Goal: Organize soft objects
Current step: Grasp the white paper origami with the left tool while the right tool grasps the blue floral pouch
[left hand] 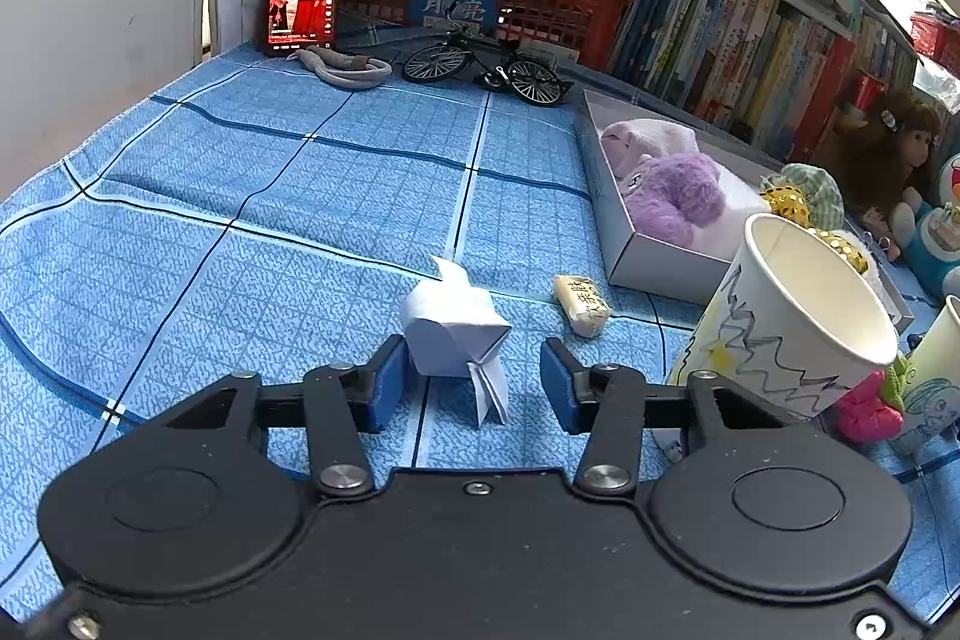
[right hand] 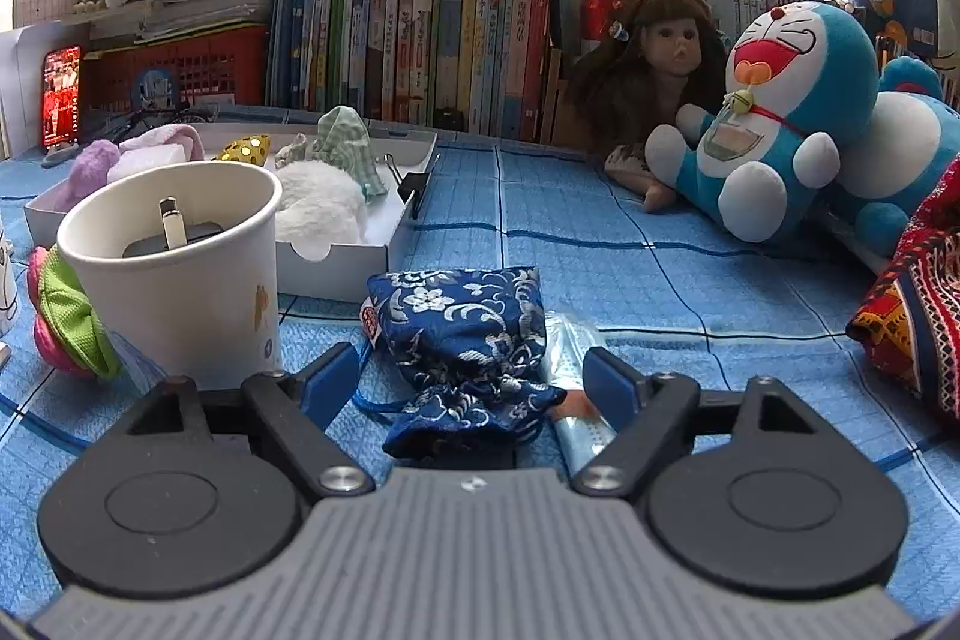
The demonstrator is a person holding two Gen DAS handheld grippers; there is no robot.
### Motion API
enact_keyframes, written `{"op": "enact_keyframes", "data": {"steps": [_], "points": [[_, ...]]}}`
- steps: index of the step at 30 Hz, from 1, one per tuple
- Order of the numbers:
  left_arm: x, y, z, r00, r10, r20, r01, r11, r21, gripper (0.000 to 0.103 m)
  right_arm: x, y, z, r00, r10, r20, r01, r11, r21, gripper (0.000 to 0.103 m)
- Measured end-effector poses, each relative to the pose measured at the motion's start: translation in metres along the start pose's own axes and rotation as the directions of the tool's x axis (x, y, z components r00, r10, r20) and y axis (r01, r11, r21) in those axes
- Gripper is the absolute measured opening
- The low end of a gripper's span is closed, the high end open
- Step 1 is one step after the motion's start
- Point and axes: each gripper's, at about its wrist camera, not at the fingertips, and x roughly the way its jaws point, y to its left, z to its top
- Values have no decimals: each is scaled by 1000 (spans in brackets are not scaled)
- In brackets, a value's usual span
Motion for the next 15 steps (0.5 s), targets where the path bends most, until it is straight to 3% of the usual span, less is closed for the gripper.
{"op": "enact_keyframes", "data": {"steps": [4, 6, 15], "points": [[0, 1, 1, 1000, 0, 1, 0, 1000, -7, 34, 1, 2, 0, 1000, -1, -3, 1, 1000, -10, 82], [0, 2, 1, 1000, -6, -1, 6, 1000, -16, 33, 2, 3, 0, 1000, -14, -7, 14, 1000, -12, 64], [-3, 1, 5, 1000, 2, 14, -2, 1000, -30, 32, -6, 3, 2, 999, -34, 23, 34, 999, 6, 52]]}}
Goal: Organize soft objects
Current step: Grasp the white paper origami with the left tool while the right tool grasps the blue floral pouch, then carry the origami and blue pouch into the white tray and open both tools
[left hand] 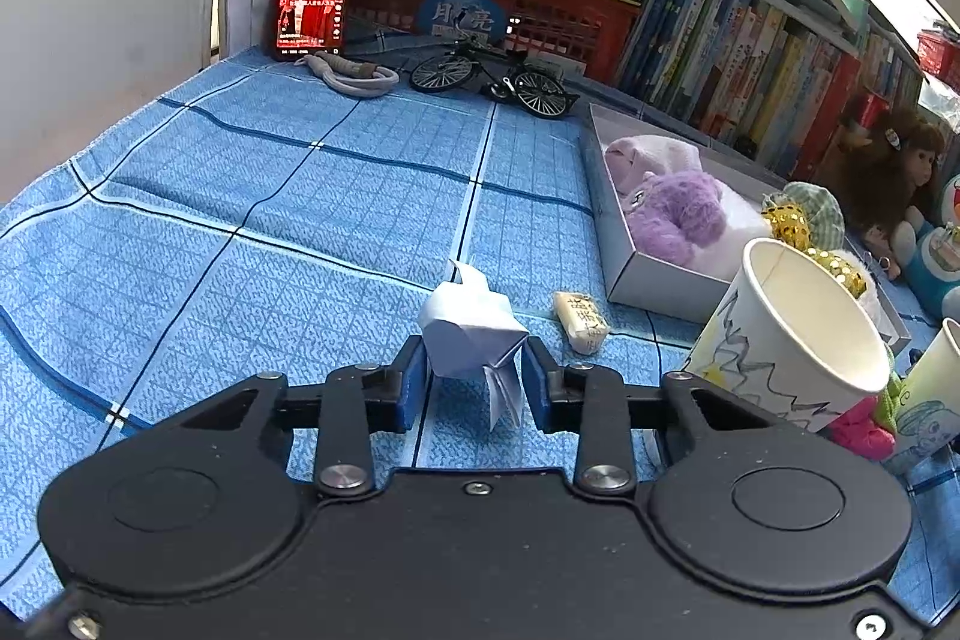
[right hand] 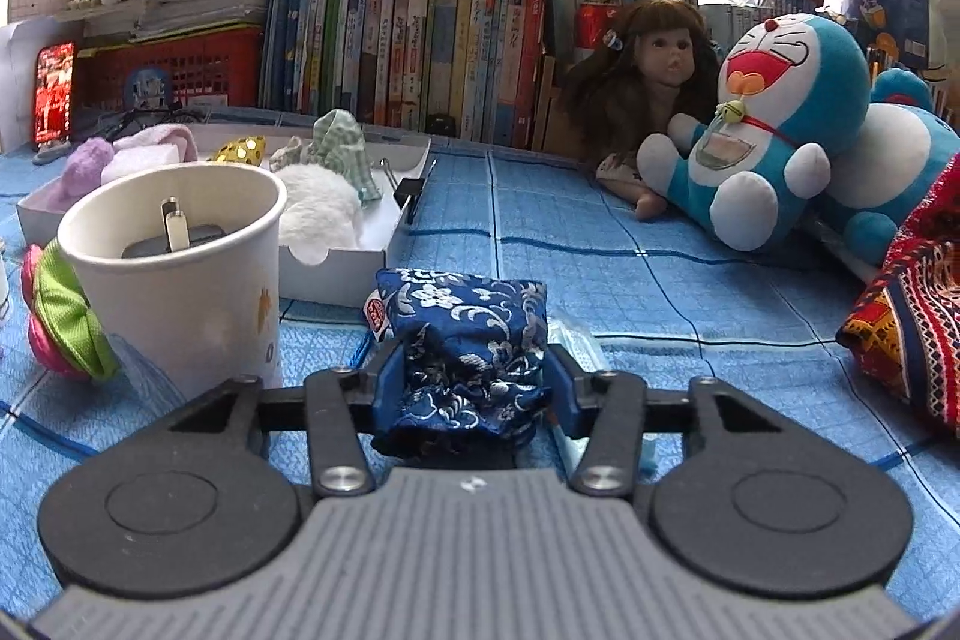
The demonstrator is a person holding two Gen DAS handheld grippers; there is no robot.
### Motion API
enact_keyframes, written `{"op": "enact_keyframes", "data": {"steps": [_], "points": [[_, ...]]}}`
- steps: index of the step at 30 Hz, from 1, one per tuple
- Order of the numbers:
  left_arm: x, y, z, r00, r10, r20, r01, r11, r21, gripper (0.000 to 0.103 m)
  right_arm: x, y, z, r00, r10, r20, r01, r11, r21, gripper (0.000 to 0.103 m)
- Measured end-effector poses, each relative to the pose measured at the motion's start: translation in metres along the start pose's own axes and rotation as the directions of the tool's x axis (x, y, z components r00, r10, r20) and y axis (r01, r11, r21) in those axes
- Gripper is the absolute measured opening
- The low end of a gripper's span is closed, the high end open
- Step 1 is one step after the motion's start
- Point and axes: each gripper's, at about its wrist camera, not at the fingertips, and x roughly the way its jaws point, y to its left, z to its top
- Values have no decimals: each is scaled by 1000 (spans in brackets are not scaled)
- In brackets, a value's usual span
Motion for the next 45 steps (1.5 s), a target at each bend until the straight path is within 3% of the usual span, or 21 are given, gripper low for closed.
{"op": "enact_keyframes", "data": {"steps": [14, 30, 45], "points": [[-16, 2, 3, 1000, -1, 31, 1, 1000, -6, 32, -17, -10, 12, 1000, -7, 28, 4, 997, 76, 44], [-32, -5, 12, 998, -21, 66, 19, 1000, 20, 32, -36, -10, 23, 998, 4, 58, -8, 997, 73, 40], [-48, -41, 65, 986, -135, 99, 126, 988, 92, 32, -36, -22, 81, 990, 91, 111, -109, 978, 179, 39]]}}
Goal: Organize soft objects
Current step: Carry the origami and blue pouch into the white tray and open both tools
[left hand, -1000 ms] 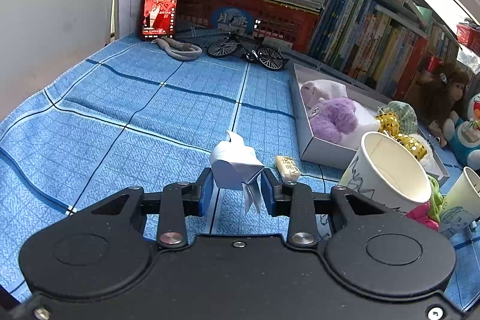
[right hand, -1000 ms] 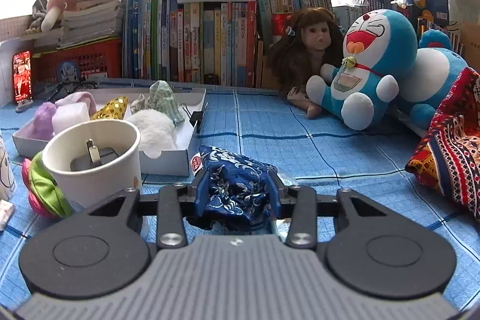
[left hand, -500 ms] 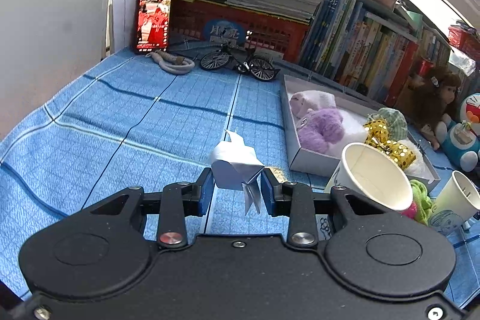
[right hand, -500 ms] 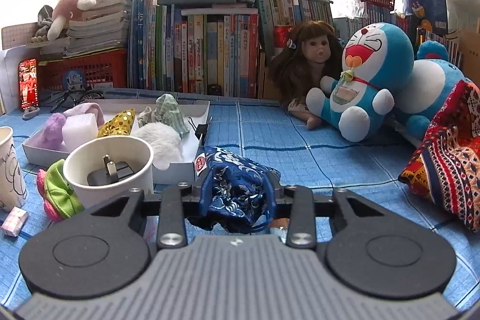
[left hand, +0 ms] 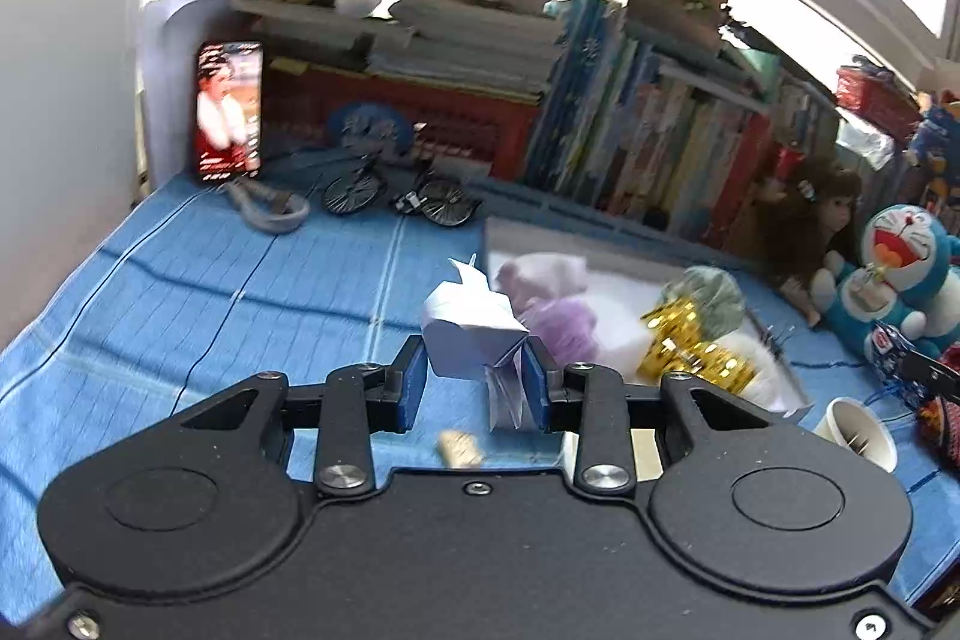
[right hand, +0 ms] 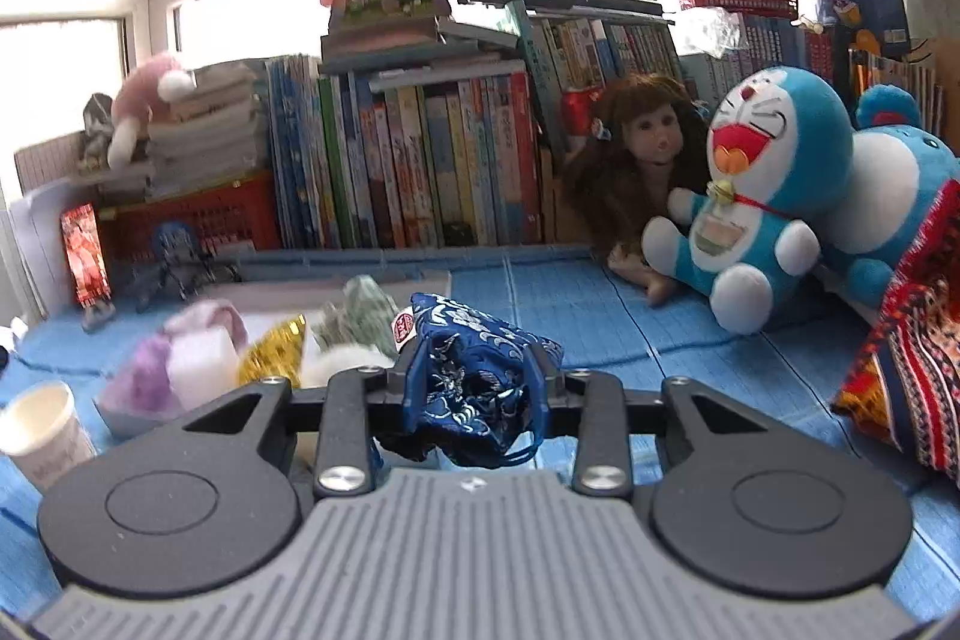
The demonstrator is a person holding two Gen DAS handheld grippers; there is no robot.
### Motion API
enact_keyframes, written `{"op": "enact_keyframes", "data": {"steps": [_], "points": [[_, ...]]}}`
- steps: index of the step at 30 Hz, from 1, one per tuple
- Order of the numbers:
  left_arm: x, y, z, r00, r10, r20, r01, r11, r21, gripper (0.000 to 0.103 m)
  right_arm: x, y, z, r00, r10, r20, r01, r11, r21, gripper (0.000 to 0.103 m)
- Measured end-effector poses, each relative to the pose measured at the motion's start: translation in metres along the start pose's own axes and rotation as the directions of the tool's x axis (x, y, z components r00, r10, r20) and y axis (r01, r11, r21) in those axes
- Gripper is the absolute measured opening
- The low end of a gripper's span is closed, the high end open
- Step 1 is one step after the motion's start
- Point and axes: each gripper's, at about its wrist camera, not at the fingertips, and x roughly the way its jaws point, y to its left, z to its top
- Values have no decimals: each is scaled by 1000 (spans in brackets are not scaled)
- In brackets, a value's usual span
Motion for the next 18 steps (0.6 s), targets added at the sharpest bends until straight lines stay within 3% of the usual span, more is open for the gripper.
{"op": "enact_keyframes", "data": {"steps": [12, 18], "points": [[25, -51, 53, 994, -100, -52, 105, 989, 103, 32, 36, 24, 53, 990, 142, -22, -139, 984, 110, 39], [59, -78, 73, 982, -141, -128, 156, 981, 117, 32, 81, 52, 72, 961, 223, -165, -194, 965, 178, 39]]}}
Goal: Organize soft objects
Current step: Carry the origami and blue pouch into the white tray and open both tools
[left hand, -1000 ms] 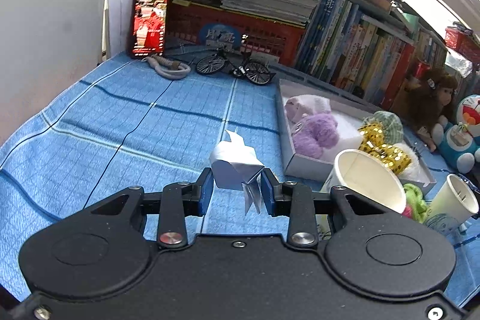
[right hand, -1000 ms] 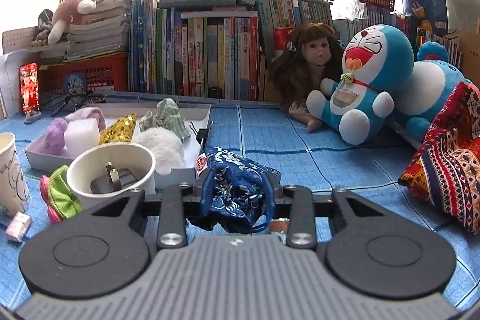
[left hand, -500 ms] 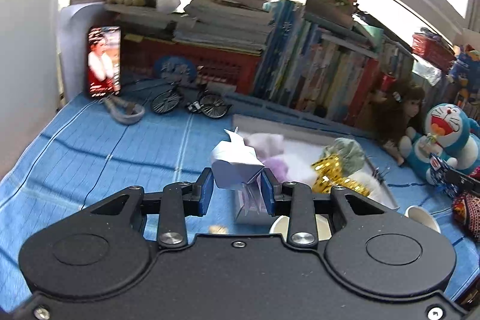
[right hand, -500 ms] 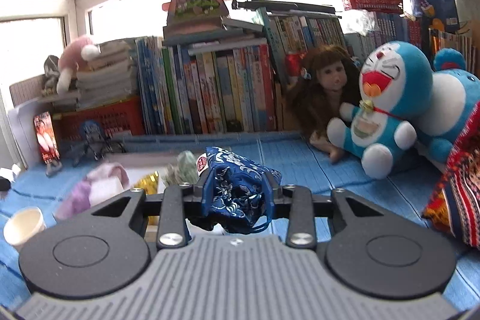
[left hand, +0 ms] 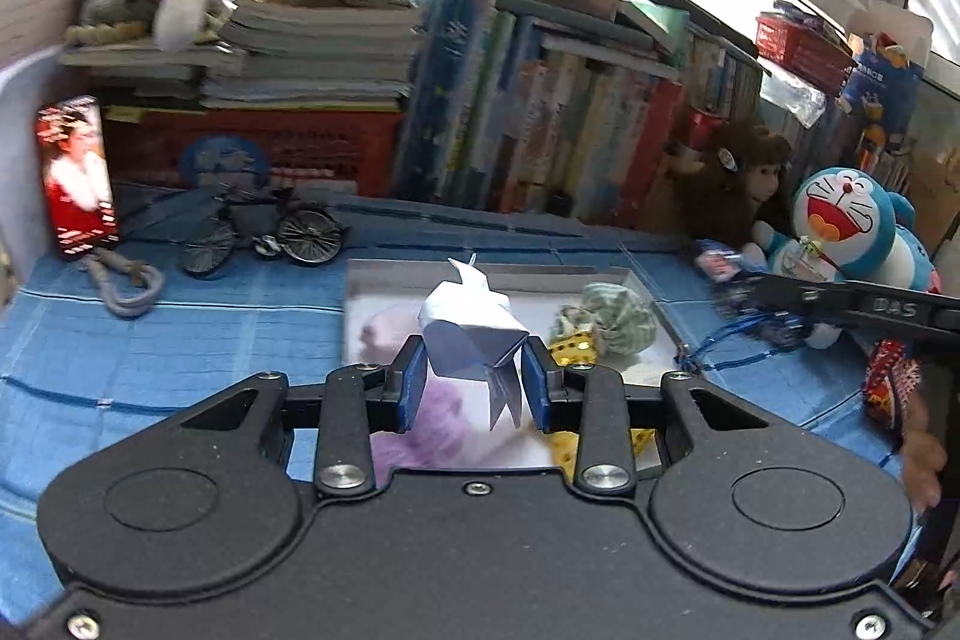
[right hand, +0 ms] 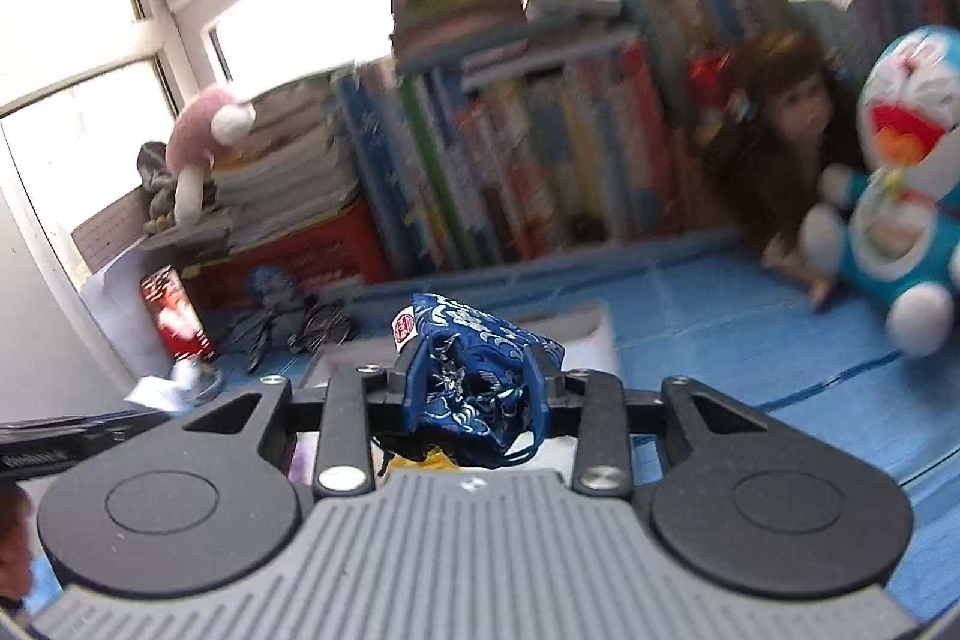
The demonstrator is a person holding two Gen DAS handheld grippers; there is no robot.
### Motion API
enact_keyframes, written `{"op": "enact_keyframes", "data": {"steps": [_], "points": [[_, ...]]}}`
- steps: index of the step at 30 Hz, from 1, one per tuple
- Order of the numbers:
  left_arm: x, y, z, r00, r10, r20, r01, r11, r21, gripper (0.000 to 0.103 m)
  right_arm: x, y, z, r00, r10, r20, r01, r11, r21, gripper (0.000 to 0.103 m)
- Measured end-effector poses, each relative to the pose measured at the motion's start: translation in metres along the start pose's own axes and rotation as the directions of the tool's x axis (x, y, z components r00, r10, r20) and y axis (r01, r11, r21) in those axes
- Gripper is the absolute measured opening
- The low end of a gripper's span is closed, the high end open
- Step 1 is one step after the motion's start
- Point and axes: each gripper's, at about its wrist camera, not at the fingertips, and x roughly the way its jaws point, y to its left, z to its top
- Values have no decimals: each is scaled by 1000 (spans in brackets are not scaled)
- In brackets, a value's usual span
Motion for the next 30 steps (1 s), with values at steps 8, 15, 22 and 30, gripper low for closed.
{"op": "enact_keyframes", "data": {"steps": [8, 15, 22, 30], "points": [[71, -19, 32, 992, -43, -117, 41, 999, -19, 32, 61, 6, 6, 991, 38, -130, -19, 990, 142, 39], [129, -25, 40, 974, -17, -225, 13, 1000, -19, 32, 116, -19, -8, 959, 54, -279, 22, 964, 263, 39], [168, -23, 39, 959, 10, -283, -13, 1000, -8, 32, 144, -38, -15, 925, 4, -380, 124, 942, 312, 39], [196, -31, 40, 936, 37, -349, -20, 998, 52, 32, 150, -50, -12, 910, -53, -410, 187, 937, 294, 39]]}}
